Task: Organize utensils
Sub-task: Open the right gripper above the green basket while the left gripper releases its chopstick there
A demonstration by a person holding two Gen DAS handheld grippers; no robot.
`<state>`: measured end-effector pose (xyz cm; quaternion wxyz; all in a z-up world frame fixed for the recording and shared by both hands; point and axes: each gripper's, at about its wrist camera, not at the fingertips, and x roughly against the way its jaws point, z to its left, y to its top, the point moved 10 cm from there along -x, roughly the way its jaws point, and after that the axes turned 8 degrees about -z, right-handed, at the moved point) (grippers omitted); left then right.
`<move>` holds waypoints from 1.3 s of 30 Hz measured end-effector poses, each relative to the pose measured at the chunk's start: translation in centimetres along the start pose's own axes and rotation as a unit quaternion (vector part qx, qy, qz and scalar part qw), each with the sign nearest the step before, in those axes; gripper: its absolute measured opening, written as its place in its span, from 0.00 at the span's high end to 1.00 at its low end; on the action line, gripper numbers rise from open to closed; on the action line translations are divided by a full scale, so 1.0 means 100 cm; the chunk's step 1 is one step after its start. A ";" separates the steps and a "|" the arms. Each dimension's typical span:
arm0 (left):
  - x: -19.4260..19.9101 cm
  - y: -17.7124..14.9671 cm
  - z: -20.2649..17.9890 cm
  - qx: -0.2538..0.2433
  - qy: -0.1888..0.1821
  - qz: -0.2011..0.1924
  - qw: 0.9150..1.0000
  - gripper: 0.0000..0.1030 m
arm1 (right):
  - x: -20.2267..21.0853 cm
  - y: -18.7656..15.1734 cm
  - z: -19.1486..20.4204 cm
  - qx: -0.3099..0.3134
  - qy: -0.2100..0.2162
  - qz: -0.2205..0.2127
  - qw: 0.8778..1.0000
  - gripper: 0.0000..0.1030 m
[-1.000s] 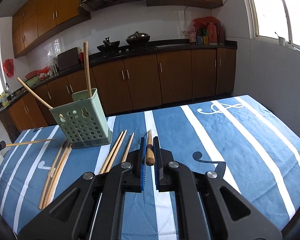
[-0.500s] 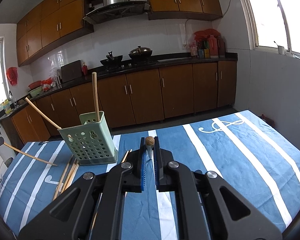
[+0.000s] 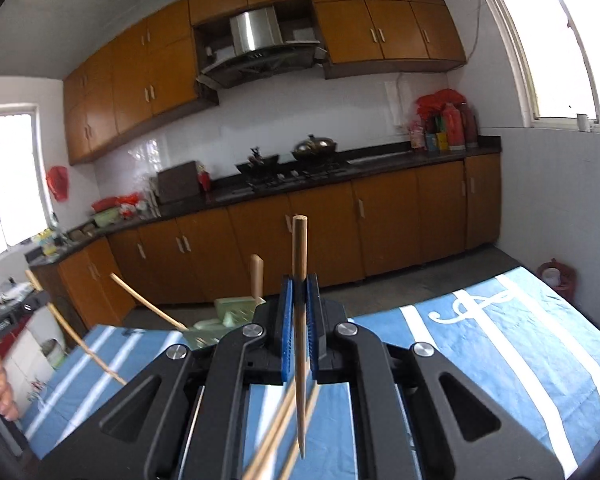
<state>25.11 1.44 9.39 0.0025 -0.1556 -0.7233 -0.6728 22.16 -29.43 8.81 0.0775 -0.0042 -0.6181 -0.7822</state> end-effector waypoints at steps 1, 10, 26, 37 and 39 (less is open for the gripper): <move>-0.001 0.007 -0.006 0.000 -0.006 -0.005 1.000 0.93 | 0.000 0.008 0.006 -0.001 0.009 -0.008 1.000 0.93; -0.033 0.076 -0.054 0.017 -0.025 -0.060 0.998 0.93 | -0.030 0.067 0.055 0.007 0.043 -0.091 0.995 0.93; -0.124 0.047 -0.048 0.026 0.006 -0.051 0.998 0.93 | -0.122 0.018 0.053 0.000 0.006 -0.077 0.997 0.93; -0.136 0.020 -0.034 0.032 0.017 -0.005 0.999 0.79 | -0.117 -0.005 0.043 0.003 -0.002 -0.024 1.000 0.91; -0.128 0.023 -0.033 0.031 0.021 -0.011 0.999 0.76 | -0.109 -0.002 0.040 0.003 -0.006 -0.027 1.000 0.77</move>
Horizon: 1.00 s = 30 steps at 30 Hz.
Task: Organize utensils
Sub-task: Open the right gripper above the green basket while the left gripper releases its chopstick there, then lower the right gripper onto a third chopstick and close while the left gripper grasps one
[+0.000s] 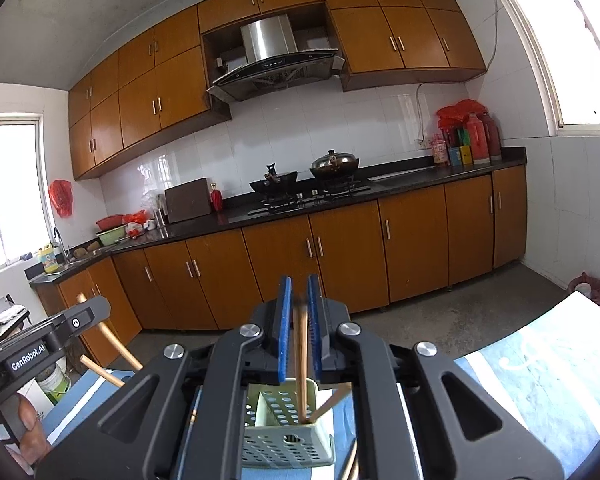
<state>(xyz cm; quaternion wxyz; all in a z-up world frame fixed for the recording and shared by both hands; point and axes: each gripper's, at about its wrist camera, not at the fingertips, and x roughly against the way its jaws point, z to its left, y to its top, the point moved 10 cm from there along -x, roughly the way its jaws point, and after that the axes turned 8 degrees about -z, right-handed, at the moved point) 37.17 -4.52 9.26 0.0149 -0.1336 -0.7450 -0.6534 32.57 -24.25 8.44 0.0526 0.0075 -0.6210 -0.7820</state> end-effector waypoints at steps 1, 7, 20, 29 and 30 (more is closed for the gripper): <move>0.005 0.002 0.000 -0.001 0.000 -0.002 1.000 0.76 | 0.006 0.003 -0.003 0.000 -0.003 -0.003 1.000 0.72; 0.046 0.007 0.005 -0.004 0.005 -0.014 1.000 0.71 | 0.048 0.010 -0.023 0.007 -0.022 -0.006 1.000 0.69; 0.104 -0.108 0.077 -0.021 0.070 0.082 0.994 0.67 | 0.089 -0.138 -0.080 -0.012 -0.079 0.180 0.980 0.69; 0.098 -0.195 0.111 0.018 0.075 0.182 0.980 0.67 | 0.080 -0.256 -0.041 -0.004 -0.034 0.332 0.943 0.70; 0.097 -0.200 0.109 0.020 0.073 0.187 0.979 0.67 | 0.079 -0.260 -0.041 0.003 -0.037 0.337 0.941 0.70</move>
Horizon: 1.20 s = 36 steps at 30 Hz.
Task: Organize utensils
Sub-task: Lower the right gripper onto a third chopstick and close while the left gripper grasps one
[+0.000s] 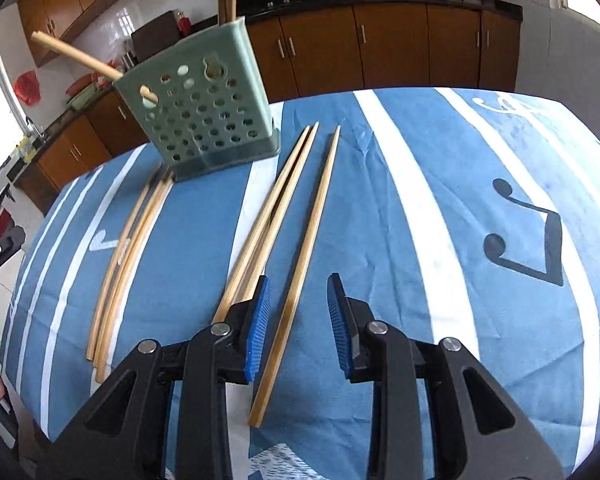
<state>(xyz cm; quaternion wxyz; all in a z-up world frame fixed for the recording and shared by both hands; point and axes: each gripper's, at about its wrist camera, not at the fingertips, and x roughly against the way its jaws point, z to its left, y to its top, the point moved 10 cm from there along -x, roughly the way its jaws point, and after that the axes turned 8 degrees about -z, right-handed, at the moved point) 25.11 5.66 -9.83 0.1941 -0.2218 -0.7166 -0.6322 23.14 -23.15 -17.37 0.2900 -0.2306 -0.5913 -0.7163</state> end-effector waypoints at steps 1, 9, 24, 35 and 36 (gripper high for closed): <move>-0.002 -0.006 -0.001 0.000 -0.003 0.006 1.000 0.67 | -0.004 -0.004 -0.001 0.005 -0.006 0.006 1.000 0.71; -0.023 -0.029 -0.024 0.000 -0.038 0.048 0.998 0.68 | -0.005 -0.001 -0.028 0.014 -0.045 -0.001 0.999 0.92; -0.059 -0.071 -0.057 -0.051 -0.045 0.109 0.992 0.79 | -0.005 0.006 -0.056 -0.004 -0.068 -0.010 0.998 0.92; -0.068 -0.067 -0.042 -0.064 0.001 0.100 0.993 0.92 | -0.007 0.008 -0.055 0.004 -0.064 -0.011 0.998 0.92; -0.069 -0.065 -0.036 -0.060 0.007 0.100 0.993 0.92 | -0.008 0.009 -0.055 0.003 -0.062 -0.011 0.998 0.92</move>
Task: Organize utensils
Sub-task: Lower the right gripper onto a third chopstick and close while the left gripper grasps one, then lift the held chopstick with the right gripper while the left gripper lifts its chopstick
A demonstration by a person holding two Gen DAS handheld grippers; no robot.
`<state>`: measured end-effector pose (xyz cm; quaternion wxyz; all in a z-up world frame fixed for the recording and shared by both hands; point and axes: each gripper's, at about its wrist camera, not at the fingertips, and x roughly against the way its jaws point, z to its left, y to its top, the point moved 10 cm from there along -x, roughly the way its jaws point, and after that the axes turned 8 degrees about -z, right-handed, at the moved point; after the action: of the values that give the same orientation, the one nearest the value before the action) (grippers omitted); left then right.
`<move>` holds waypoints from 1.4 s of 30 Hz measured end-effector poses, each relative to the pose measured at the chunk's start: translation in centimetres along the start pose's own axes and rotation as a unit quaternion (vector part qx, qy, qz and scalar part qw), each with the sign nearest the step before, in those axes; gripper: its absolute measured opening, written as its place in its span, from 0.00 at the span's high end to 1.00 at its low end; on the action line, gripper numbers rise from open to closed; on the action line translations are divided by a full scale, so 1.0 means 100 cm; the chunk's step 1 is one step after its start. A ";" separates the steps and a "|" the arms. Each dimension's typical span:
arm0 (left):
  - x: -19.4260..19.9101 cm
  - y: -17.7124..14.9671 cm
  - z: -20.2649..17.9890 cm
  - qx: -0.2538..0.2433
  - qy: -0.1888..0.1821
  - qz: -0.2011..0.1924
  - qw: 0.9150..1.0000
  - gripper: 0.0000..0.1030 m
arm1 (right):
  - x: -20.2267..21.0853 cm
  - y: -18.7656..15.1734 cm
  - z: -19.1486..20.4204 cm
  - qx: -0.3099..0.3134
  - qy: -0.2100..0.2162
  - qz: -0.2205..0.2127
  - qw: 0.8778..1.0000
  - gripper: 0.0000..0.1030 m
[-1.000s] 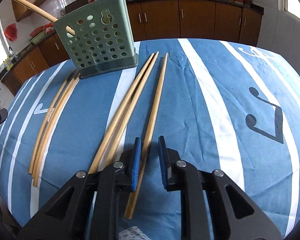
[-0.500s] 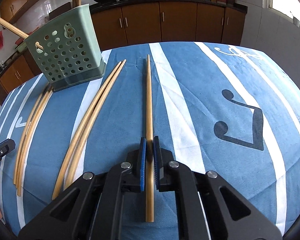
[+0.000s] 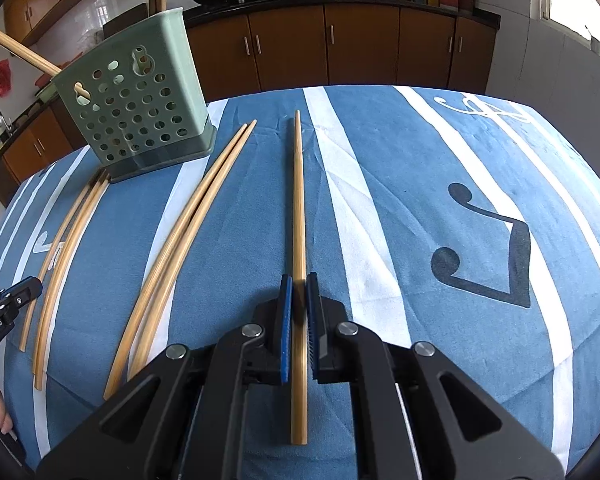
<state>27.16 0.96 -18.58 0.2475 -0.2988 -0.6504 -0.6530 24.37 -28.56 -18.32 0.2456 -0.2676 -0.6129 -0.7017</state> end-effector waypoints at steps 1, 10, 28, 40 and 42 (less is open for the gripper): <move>-0.001 0.002 0.008 0.006 0.005 0.000 1.000 0.92 | -0.001 0.001 0.000 0.000 0.000 0.000 1.000 0.92; -0.007 0.009 0.038 0.028 -0.009 -0.011 1.000 0.91 | -0.008 0.008 -0.003 0.003 -0.001 -0.005 1.000 0.92; -0.006 0.008 0.034 0.027 -0.013 -0.019 0.999 0.87 | -0.007 0.008 -0.002 0.013 -0.001 -0.010 1.000 0.92; -0.005 0.008 0.036 0.033 -0.020 -0.019 0.999 0.87 | -0.007 0.008 -0.002 0.010 0.002 -0.010 1.000 0.92; -0.005 0.008 0.036 0.033 -0.020 -0.019 0.999 0.87 | -0.007 0.008 -0.002 0.010 0.002 -0.010 1.000 0.92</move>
<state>28.33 4.48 -18.49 0.2319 -0.2908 -0.6820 -0.6297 25.42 -28.87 -18.28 0.2425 -0.2572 -0.6220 -0.6987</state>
